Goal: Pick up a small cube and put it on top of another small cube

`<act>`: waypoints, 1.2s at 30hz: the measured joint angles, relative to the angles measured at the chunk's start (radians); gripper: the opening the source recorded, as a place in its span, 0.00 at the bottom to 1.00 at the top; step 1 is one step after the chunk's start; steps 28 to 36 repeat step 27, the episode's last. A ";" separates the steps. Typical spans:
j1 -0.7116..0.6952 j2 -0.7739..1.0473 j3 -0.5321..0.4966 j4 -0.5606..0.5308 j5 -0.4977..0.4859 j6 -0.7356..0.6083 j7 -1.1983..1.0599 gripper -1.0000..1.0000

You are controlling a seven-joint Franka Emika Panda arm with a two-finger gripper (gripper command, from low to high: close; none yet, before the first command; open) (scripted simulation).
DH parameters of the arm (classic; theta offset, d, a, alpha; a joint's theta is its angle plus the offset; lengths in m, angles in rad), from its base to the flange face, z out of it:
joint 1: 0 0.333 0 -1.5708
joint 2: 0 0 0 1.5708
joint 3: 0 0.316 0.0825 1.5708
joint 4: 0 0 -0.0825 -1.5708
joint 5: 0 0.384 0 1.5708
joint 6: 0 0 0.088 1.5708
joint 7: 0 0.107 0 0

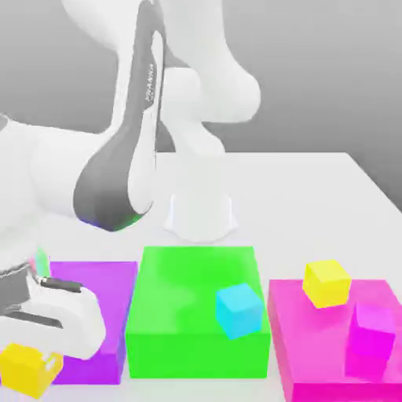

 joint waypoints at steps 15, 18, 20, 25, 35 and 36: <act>0.248 -0.367 0.150 -0.363 0.004 0.000 0.211 0.00; 0.249 -0.318 0.152 -0.383 -0.001 0.068 0.216 1.00; 0.249 -0.318 0.152 -0.383 -0.001 0.068 0.216 1.00; 0.249 -0.341 0.152 -0.376 -0.003 0.038 0.217 1.00; 0.250 -0.397 0.151 -0.356 0.002 -0.038 0.213 1.00; 0.250 -0.397 0.151 -0.356 0.002 -0.038 0.213 1.00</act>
